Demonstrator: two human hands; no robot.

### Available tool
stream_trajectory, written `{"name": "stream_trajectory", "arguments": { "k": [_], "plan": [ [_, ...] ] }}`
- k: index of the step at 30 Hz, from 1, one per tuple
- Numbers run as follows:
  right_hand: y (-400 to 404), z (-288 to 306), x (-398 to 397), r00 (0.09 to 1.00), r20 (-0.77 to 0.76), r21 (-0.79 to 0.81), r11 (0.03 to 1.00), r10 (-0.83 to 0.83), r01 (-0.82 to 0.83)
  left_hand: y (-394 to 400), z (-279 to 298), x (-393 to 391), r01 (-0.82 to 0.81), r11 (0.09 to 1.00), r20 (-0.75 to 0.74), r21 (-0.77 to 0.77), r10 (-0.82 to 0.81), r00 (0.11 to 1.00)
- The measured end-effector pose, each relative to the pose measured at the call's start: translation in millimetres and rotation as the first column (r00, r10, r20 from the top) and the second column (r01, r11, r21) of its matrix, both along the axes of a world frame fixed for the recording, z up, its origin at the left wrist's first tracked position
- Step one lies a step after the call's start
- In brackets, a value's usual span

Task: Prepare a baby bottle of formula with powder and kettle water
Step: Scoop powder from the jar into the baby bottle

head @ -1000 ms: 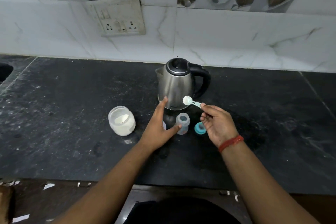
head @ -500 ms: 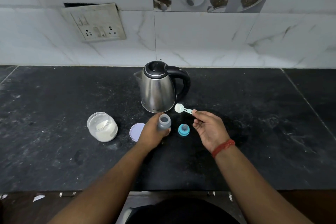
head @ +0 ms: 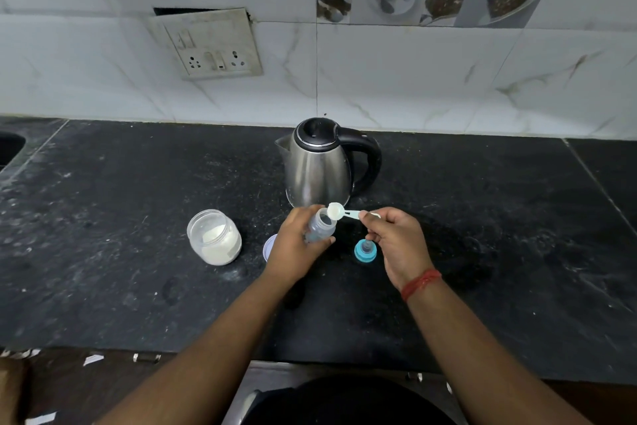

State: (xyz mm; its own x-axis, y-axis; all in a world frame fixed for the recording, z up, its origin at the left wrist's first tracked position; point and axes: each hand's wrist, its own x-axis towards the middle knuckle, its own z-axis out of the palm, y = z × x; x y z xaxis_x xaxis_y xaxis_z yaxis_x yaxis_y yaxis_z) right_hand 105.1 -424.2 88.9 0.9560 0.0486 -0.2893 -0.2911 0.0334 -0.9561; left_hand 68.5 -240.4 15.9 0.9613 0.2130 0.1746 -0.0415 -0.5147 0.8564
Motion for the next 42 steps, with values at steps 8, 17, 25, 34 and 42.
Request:
{"name": "stream_trajectory", "arguments": {
  "k": [8,17,25,34,42],
  "plan": [
    [16,3,-4,0.994,0.102,-0.149,0.989,0.037,-0.022,10,6,-3,-0.012,0.999,0.021,0.034,0.011,1.000],
    [20,10,-3,0.947,0.270,-0.385,0.921,0.177,-0.062,15,7,-9,0.014,0.998,0.020,0.058,-0.016,1.000],
    [29,16,-7,0.850,0.417,-0.577,0.816,0.321,-0.025,14,9,-10,0.027,0.998,0.018,0.064,-0.028,0.999],
    [31,22,-1,0.726,0.394,-0.731,0.671,0.564,-0.124,15,10,-12,0.018,0.999,0.020,0.047,-0.018,1.000],
    [31,29,8,0.684,0.365,-0.769,0.619,0.631,-0.160,16,12,-11,0.017,0.999,0.035,0.034,-0.018,0.999]
  ]
}}
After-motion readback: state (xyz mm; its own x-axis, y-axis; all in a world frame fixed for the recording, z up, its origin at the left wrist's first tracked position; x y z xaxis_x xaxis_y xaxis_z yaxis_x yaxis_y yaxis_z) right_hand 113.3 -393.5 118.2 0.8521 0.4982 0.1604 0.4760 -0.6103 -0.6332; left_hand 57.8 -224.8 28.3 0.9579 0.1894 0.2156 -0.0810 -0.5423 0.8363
